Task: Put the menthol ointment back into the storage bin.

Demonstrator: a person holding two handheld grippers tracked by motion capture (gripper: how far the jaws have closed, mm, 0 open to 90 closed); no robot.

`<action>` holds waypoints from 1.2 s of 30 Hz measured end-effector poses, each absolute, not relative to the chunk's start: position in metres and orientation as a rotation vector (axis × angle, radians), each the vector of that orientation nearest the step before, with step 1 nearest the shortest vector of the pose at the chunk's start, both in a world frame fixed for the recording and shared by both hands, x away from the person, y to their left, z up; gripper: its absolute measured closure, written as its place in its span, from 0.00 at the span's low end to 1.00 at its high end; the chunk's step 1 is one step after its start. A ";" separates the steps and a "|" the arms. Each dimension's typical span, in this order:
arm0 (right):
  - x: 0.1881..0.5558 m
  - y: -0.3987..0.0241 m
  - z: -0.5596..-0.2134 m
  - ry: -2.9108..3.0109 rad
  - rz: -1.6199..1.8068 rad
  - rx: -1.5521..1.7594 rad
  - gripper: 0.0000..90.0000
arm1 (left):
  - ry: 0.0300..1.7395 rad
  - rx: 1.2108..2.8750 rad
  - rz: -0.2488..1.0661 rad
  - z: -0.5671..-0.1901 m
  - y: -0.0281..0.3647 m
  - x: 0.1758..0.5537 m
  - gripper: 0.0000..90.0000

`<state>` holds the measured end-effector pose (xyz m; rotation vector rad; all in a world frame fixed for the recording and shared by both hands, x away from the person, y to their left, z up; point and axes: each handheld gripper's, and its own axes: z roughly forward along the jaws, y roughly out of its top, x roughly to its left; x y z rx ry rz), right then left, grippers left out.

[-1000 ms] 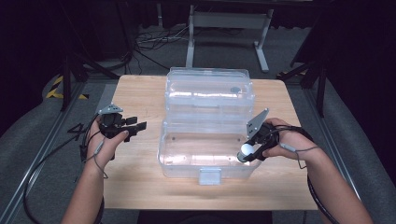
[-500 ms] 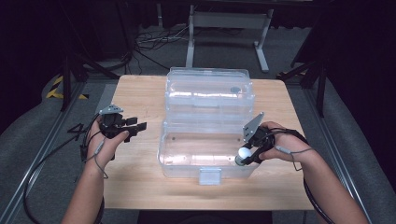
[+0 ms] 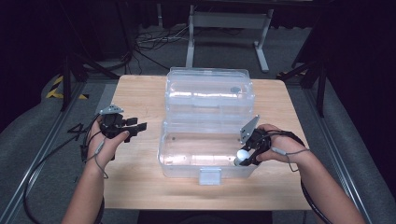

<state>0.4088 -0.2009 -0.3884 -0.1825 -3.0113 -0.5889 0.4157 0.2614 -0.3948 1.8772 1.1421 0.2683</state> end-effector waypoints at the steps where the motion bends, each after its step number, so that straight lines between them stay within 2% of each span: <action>1: 0.409 -0.201 -0.389 -3.010 -0.584 -0.186 0.56 | 1.142 1.878 0.267 -0.395 0.261 0.416 0.52; 36: 0.410 -0.192 -0.396 -3.046 -0.413 -0.164 0.56 | 1.154 1.887 0.269 -0.397 0.263 0.417 0.52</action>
